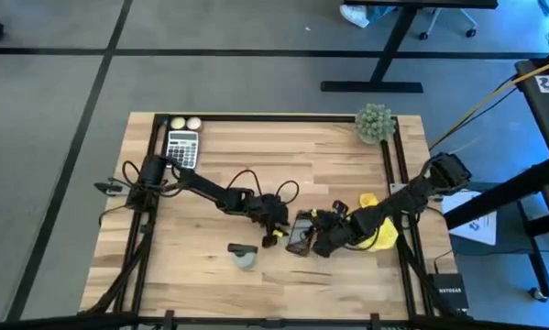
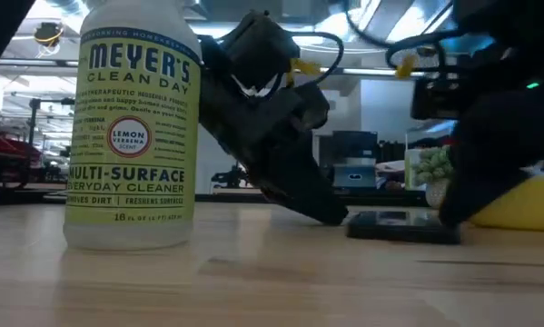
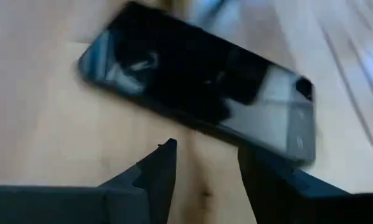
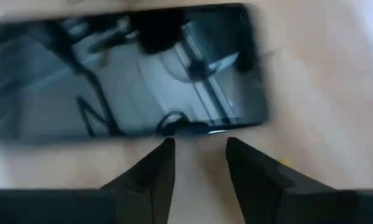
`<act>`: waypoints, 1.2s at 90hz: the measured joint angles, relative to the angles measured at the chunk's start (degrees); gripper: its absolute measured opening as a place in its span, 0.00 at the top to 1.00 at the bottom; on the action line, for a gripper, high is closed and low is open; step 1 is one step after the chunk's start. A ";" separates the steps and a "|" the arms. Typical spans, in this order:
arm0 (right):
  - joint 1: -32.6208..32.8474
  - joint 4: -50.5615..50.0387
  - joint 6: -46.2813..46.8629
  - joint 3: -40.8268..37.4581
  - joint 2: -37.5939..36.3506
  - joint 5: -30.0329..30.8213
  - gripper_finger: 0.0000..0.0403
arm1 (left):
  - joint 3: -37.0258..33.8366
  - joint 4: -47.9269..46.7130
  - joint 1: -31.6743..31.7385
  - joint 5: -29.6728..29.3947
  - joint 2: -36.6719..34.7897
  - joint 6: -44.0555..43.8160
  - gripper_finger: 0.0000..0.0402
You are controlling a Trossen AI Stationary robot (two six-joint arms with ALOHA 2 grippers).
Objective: Apply microfiber cloth
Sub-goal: Adjust the black cellphone on the table, then return to Home Position
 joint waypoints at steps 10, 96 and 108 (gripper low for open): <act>-2.51 0.83 -3.29 -0.02 0.07 0.15 0.69 | -0.11 1.61 -0.78 -3.11 0.12 1.68 0.62; -5.79 12.29 -27.93 -17.07 -55.01 -8.09 0.93 | -24.00 -11.13 12.07 -7.52 -60.75 7.07 0.98; -5.77 13.03 -24.50 -21.65 -64.08 -8.79 0.91 | -28.52 -16.74 13.50 -13.35 -69.75 -2.48 0.98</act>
